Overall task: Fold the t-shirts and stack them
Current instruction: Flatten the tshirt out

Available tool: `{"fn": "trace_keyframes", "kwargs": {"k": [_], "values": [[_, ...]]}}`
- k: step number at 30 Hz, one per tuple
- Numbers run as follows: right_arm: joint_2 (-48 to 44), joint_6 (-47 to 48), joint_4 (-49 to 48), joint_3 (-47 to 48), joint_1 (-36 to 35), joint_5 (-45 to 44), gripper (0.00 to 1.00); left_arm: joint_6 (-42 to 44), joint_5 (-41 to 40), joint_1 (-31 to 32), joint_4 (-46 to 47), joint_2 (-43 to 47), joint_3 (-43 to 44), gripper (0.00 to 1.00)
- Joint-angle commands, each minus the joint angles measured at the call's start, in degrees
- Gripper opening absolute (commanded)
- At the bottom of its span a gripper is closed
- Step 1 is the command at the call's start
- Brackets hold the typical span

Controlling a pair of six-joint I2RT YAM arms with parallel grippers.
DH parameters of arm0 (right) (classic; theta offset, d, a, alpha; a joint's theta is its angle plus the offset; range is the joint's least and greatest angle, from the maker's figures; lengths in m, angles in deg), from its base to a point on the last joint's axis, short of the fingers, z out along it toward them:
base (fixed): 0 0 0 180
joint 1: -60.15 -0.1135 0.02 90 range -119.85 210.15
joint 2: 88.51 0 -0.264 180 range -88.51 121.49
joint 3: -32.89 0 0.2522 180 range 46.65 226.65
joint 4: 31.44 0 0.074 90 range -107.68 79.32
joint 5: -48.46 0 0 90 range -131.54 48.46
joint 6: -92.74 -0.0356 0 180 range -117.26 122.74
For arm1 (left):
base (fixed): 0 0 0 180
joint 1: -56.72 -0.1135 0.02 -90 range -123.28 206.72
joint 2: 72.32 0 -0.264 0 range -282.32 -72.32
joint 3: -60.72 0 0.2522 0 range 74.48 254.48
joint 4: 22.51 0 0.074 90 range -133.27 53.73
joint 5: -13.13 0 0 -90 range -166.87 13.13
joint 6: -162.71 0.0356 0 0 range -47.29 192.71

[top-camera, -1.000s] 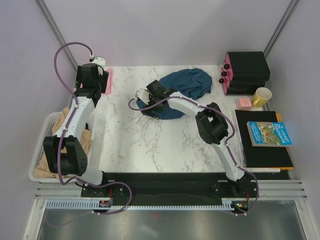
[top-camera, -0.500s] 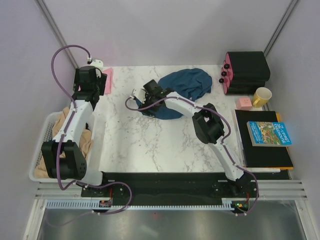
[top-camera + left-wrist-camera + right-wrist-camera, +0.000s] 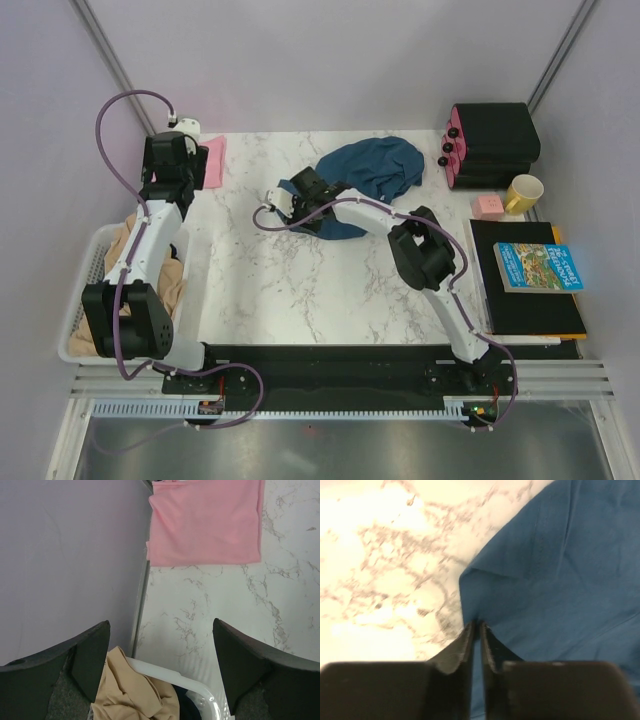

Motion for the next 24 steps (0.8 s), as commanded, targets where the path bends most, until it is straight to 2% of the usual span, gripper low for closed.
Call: {"fn": "trace_keyframes", "kwargs": {"k": [1,8,16,24], "values": [[0.0,0.5,10.7,-6.7,0.6,-0.3,0.0,0.3,0.8,-1.5,3.4,0.4,2.0,0.9],[-10.9,2.1,14.8,-16.7,1.4,-2.0,0.0,0.4,2.4,-1.7,3.5,-1.5,3.7,0.9],[-28.4,11.8,23.6,-32.0,2.2,-10.1,0.0,-0.3,6.2,-1.7,3.2,-3.5,5.8,0.89],[-39.2,21.4,31.5,-46.2,7.3,-16.5,0.0,-2.1,10.1,-1.5,2.1,-5.2,9.4,0.88]]}}
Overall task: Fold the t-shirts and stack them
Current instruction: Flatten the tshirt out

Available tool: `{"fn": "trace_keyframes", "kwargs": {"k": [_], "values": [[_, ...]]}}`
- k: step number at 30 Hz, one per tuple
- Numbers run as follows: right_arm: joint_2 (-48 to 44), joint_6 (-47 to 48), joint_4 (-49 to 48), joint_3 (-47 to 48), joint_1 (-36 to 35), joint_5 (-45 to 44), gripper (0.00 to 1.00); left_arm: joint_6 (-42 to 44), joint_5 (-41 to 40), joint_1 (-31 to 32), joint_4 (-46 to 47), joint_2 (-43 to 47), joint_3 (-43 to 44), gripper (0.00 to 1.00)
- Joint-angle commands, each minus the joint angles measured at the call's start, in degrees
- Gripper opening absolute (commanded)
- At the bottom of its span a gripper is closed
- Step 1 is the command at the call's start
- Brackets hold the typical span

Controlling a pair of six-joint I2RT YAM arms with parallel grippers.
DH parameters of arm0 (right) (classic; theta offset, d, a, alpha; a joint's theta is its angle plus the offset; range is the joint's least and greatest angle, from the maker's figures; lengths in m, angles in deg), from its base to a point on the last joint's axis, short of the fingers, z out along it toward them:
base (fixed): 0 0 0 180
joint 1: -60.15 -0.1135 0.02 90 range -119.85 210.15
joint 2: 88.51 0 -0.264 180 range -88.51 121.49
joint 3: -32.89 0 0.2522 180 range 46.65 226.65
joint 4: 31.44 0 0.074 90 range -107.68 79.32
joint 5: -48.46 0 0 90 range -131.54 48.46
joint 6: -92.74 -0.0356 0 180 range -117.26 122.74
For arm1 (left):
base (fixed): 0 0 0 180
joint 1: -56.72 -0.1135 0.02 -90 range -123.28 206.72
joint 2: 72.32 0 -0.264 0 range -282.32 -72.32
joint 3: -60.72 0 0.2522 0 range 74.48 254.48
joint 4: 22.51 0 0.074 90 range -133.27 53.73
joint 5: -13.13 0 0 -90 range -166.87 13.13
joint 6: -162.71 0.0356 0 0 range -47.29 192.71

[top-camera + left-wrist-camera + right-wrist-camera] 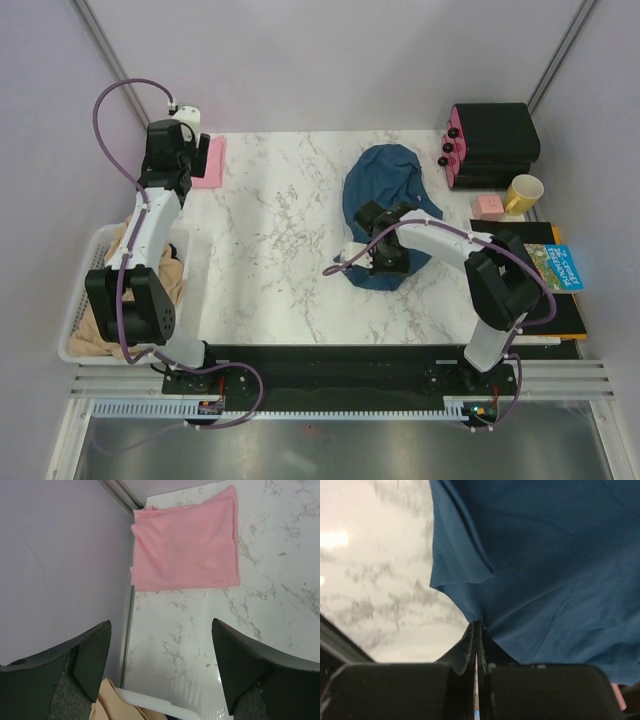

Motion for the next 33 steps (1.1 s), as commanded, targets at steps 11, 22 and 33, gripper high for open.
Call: {"fn": "trace_keyframes", "kwargs": {"k": [11,22,33], "values": [[-1.2,1.3,10.4,4.9,4.3,5.0,0.75,-2.8,5.7,0.9,-0.1,-1.3,5.6,0.87],[7.9,3.7,18.6,10.6,3.7,14.4,0.67,-1.9,6.8,3.8,-1.6,-3.1,7.4,0.86],[5.7,6.9,23.2,7.6,2.7,12.4,0.66,-2.2,6.4,4.4,-2.3,-4.1,7.7,0.86]]}}
